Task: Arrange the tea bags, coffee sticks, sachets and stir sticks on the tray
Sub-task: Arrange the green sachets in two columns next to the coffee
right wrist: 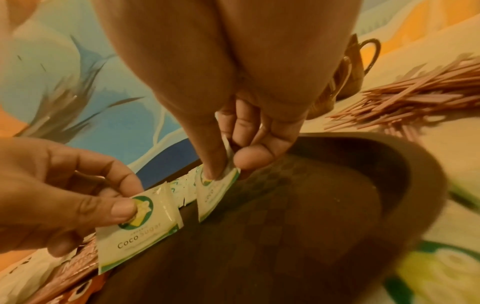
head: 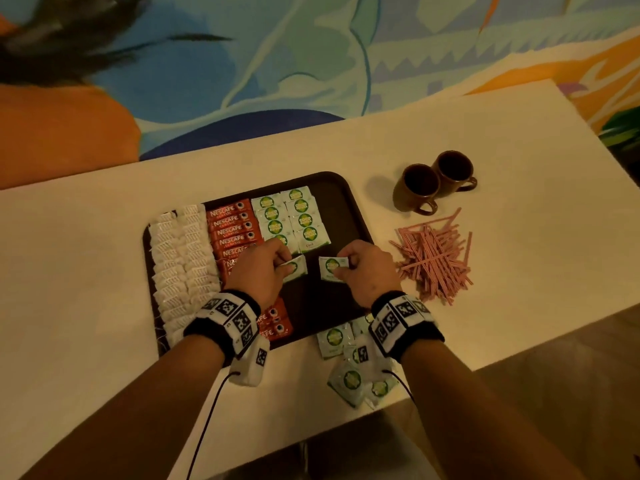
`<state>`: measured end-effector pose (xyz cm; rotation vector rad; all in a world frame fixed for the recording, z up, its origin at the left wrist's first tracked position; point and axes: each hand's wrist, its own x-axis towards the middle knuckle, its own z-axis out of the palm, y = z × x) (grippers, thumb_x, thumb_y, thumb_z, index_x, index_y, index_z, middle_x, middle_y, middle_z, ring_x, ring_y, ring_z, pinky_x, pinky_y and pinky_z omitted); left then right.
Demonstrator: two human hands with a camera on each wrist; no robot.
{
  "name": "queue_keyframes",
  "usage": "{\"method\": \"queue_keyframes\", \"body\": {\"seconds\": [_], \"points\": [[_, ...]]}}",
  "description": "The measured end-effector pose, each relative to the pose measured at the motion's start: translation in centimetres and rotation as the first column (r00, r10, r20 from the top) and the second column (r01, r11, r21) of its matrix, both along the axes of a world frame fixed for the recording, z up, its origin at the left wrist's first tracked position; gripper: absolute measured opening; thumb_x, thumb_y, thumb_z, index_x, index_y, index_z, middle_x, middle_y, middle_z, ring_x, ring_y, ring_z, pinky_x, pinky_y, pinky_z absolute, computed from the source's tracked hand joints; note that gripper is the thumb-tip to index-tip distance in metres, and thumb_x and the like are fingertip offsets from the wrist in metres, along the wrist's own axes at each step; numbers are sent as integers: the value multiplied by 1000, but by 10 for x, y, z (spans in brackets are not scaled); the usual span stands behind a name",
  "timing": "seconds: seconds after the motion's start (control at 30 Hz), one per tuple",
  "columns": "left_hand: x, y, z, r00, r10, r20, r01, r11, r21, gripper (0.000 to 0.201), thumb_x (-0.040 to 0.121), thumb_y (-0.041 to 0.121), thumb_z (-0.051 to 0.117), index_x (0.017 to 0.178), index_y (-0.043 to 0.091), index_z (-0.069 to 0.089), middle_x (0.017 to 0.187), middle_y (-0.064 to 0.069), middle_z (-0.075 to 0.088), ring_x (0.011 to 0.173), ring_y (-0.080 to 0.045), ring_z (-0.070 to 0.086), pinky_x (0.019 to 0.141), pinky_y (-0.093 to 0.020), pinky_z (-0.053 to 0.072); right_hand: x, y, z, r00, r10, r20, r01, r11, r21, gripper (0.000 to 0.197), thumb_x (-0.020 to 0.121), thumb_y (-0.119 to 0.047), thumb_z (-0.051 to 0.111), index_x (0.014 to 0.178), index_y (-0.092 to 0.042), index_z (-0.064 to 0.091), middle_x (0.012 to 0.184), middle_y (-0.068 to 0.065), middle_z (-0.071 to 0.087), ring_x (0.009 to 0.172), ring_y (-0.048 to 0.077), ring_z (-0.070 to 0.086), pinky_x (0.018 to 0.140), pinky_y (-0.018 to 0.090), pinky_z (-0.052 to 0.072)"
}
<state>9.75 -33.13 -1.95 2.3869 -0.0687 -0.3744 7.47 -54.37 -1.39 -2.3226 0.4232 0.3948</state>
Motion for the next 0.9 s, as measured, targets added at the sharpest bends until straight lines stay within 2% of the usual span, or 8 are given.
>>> {"method": "queue_keyframes", "body": {"seconds": [0.1,0.2,0.27,0.37,0.47,0.7,0.8,0.9], "points": [[10,-3,-7,1000,6,18,-6,1000,25,16,85,17,80,94,20,68,92,2,67,84,-16,64,76,-33,52,17,2,-8,1000,-13,-2,13,1000,-12,21,87,-22,79,104,-26,68,102,2,67,85,14,61,60,17,40],[17,-6,-13,1000,9,20,-10,998,59,15,85,19,80,94,21,68,95,2,64,86,-16,60,73,-29,45,30,3,-13,1000,-24,1,24,999,-23,28,86,-22,80,110,-25,66,106,5,68,93,20,65,77,29,54],[20,-6,-16,1000,18,25,-20,997,70,15,85,18,79,95,20,68,97,1,62,87,-16,59,74,-28,43,36,4,-16,1000,-12,8,13,1000,-27,36,85,-22,82,116,-22,64,106,5,69,95,21,66,85,32,56],[23,-3,-20,999,35,37,-37,997,61,16,85,15,79,99,17,70,99,0,61,87,-17,59,75,-28,45,44,4,-19,1000,8,20,-8,1000,-1,42,84,-20,83,120,-19,62,103,5,70,96,21,67,88,36,57],[25,0,-23,998,41,41,-43,997,63,17,86,14,79,100,17,71,100,-2,60,87,-18,60,76,-29,48,51,8,-23,1000,17,21,-17,1000,13,43,83,-19,84,121,-18,62,103,5,67,94,21,65,88,39,58],[22,3,-22,997,66,51,-69,996,60,15,86,13,78,100,14,71,102,-1,58,86,-16,57,76,-24,41,54,17,-29,999,33,32,-33,999,-11,47,83,-21,84,123,-18,60,110,5,62,98,20,62,85,34,56],[22,3,-24,997,62,50,-66,995,79,15,86,14,78,100,14,72,102,0,57,87,-16,57,78,-24,41,54,18,-31,999,26,36,-25,999,-21,46,83,-22,84,122,-18,60,111,4,61,95,19,61,79,29,52],[23,4,-26,997,50,50,-54,995,81,15,87,14,77,101,14,72,102,0,57,88,-17,59,78,-25,43,55,19,-32,999,16,32,-16,1000,-23,46,82,-21,84,121,-18,60,110,5,61,95,19,62,79,28,52]]}}
